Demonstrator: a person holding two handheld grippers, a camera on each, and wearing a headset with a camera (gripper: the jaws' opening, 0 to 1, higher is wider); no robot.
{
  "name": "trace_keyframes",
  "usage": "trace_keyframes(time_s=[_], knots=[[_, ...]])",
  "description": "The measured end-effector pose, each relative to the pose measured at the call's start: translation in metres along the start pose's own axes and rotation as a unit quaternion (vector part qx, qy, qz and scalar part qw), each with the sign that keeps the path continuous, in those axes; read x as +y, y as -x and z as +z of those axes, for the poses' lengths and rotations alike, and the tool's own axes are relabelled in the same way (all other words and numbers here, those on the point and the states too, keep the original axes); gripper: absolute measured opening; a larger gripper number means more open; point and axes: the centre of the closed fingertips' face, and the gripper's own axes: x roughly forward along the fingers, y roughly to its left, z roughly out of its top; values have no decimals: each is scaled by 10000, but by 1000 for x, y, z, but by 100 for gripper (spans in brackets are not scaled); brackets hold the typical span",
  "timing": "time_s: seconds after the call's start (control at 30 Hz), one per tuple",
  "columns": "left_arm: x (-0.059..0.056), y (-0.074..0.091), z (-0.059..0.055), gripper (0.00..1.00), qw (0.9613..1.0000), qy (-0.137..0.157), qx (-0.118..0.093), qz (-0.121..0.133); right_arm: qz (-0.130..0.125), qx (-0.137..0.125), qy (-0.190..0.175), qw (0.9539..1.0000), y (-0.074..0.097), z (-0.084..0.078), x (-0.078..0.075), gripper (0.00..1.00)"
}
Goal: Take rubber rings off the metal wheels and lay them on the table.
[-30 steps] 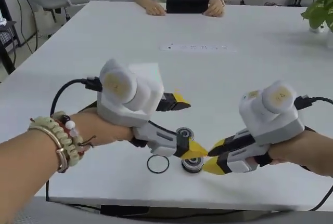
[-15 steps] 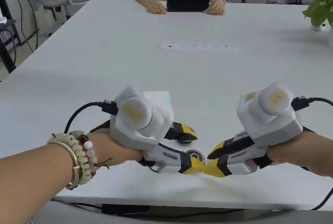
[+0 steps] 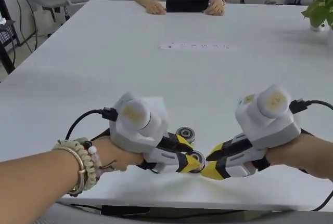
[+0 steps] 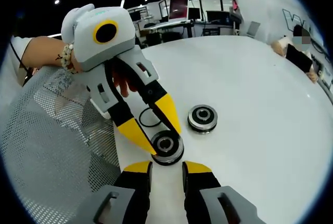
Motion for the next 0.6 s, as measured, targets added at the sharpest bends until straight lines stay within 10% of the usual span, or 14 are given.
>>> trace_keyframes(time_s=[0.6], knots=[[-3,-1,0,8,9998,-160,-84,-29,-74,-63,245,9997,-6,2,-1,22]])
